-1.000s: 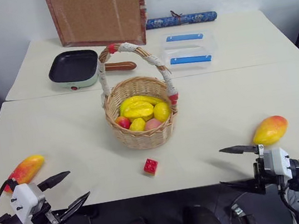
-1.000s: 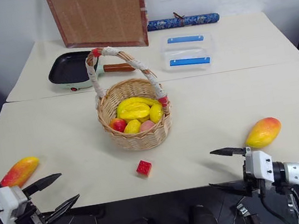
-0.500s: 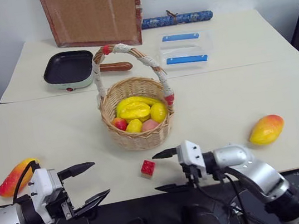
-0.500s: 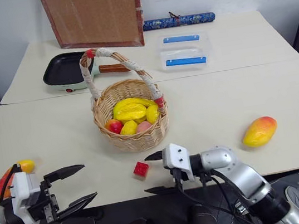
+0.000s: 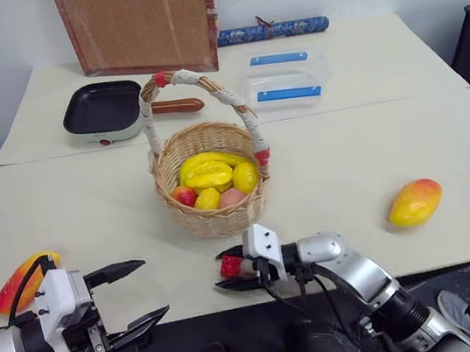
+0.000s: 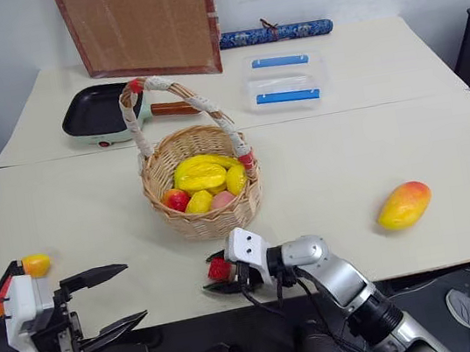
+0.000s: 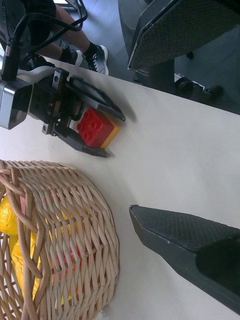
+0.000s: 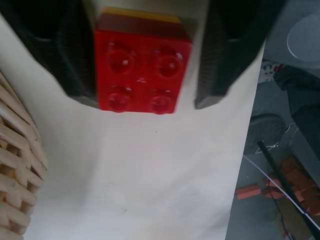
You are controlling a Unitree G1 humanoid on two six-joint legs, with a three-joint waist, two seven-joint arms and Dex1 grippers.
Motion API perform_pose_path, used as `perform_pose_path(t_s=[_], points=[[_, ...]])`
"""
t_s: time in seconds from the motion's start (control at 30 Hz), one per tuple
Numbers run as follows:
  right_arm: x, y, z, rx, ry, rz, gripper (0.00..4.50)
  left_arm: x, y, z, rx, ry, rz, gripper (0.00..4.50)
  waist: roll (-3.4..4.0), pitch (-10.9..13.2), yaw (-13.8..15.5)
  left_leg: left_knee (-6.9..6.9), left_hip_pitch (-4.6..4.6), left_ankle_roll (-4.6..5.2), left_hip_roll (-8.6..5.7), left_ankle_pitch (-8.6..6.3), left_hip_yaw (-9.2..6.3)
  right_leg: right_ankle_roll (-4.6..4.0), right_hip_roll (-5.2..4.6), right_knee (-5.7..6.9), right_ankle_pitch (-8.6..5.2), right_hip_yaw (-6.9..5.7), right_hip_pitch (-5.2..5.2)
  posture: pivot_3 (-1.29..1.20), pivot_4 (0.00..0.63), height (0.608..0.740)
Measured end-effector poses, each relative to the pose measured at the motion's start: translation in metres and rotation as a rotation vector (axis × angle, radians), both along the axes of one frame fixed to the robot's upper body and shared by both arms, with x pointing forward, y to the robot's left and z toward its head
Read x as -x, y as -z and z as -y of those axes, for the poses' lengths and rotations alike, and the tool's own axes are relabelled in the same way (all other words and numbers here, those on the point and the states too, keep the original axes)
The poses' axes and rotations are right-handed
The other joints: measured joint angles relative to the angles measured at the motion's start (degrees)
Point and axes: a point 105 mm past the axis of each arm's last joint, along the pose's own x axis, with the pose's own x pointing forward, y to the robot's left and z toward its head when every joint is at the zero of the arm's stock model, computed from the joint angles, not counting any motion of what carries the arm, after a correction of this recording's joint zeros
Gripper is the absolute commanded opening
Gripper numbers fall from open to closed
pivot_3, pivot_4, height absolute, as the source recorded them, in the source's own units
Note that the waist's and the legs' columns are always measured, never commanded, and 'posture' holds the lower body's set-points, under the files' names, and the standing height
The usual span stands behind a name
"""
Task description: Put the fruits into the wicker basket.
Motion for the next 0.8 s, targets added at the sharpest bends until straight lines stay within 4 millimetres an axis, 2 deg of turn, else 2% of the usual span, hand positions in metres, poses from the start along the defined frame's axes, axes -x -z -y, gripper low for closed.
perform_pose_path(t_s=[0.03,0.17,0.3,0.4,0.47,0.57,0.63,0.73,0.8], points=[[0.001,-0.001,0.005,-0.007,-0.012,-0.004,1.56,-0.001,-0.001,0.002,0.004,0.008,0.005,4.50,0.00,0.00,0.05,0.00,0.00,0.01,-0.01,0.00,0.00,0.00,0.00,-0.01,0.00,0.00,0.00,0.00,0.150,0.740],[0.012,-0.014,0.036,-0.071,-0.053,-0.023,1.54,-0.015,-0.008,0.017,0.089,0.031,0.062,4.50,-0.01,0.00,0.22,0.02,0.00,0.08,-0.05,-0.04,0.01,0.06,-0.03,-0.04,0.03,0.05,0.05,0.00,0.150,0.740],[0.023,-0.063,0.084,-0.253,0.041,-0.079,1.54,-0.027,-0.016,0.031,0.147,0.069,0.105,4.50,0.02,0.01,0.39,0.01,0.03,0.06,0.01,-0.05,-0.05,0.07,-0.06,-0.07,0.04,0.19,0.16,0.00,0.150,0.740],[0.025,-0.095,0.137,-0.304,0.234,-0.070,1.54,-0.031,-0.008,0.041,0.165,0.129,0.077,4.50,0.04,0.03,0.64,-0.04,0.07,0.04,0.01,-0.06,-0.04,0.07,-0.04,-0.14,0.04,0.25,0.18,0.00,0.150,0.740],[0.016,-0.107,0.179,-0.277,0.427,-0.009,1.54,-0.034,-0.001,0.045,0.173,0.153,0.057,4.50,0.03,0.02,0.91,-0.03,0.08,0.05,0.01,-0.06,0.06,0.06,0.04,-0.23,0.04,0.22,0.18,0.00,0.150,0.740],[-0.006,-0.125,0.238,-0.320,0.690,0.091,1.54,-0.042,-0.002,0.053,0.195,0.185,0.076,4.50,0.02,0.01,1.13,0.02,0.08,0.16,-0.05,0.03,0.26,0.04,0.13,-0.30,0.03,0.17,0.18,0.00,0.150,0.740],[-0.023,-0.132,0.288,-0.340,0.887,0.159,1.54,-0.044,-0.007,0.061,0.202,0.222,0.100,4.50,0.04,0.02,1.34,0.02,0.11,0.27,-0.20,0.08,0.36,0.08,0.14,-0.27,0.06,0.18,0.17,0.00,0.150,0.740],[-0.039,-0.133,0.340,-0.354,1.073,0.206,1.54,-0.049,-0.012,0.067,0.208,0.248,0.126,4.50,0.06,0.02,1.37,0.04,0.11,0.29,-0.21,0.10,0.38,0.10,0.15,-0.25,0.06,0.20,0.17,0.00,0.150,0.740],[-0.052,-0.129,0.367,-0.355,1.179,0.203,1.54,-0.053,-0.015,0.070,0.216,0.256,0.138,4.50,0.06,0.02,1.34,0.11,0.14,0.32,-0.22,0.18,0.44,0.13,0.15,-0.19,0.08,0.19,0.18,0.00,0.150,0.740]])
